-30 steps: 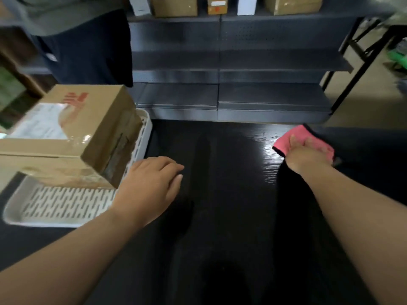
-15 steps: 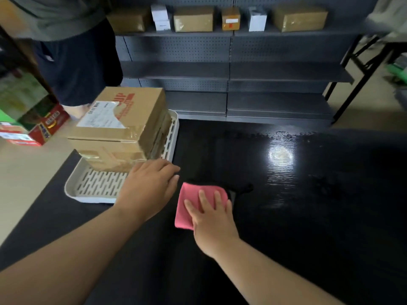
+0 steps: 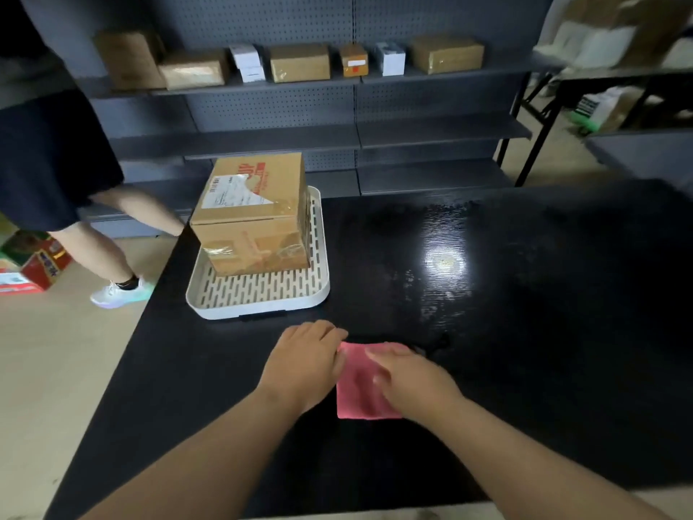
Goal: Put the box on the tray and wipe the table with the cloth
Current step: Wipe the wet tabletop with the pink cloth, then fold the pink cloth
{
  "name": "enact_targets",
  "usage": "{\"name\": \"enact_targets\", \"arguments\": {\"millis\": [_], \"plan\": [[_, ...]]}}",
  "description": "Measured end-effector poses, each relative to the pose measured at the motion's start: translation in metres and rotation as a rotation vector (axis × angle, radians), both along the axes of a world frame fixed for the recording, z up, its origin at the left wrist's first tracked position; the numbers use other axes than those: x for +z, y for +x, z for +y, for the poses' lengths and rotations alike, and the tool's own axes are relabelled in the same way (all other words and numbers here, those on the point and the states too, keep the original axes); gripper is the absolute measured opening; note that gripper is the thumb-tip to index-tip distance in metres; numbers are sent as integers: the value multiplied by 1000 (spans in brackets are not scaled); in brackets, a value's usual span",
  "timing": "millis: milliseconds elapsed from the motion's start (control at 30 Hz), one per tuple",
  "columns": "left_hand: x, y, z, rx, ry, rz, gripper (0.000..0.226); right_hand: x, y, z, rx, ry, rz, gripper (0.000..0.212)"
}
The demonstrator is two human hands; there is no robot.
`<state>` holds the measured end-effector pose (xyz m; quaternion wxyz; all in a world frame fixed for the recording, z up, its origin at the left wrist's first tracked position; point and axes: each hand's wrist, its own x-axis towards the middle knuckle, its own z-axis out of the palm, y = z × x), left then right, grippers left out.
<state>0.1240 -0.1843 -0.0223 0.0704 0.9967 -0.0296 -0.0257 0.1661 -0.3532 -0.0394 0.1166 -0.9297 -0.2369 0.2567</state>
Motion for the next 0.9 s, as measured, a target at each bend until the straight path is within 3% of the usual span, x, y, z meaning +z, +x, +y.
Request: {"name": "enact_targets", "arguments": {"millis": [100, 267, 500, 733, 900], "plan": [[-9, -5, 1, 19, -8, 76, 45, 6, 19, -13, -189, 62, -121, 50], [-17, 3, 0, 78, -8, 205, 54, 2, 27, -20, -212, -96, -41, 55], [-22, 22, -4, 175, -121, 302, 55, -8, 38, -7, -327, -59, -23, 52], [-28, 36, -13, 404, -382, 394, 39, -15, 53, -2, -339, -12, 102, 40], [-23, 35, -7, 435, -440, 378, 24, -6, 54, -1, -353, 80, 181, 37]]}}
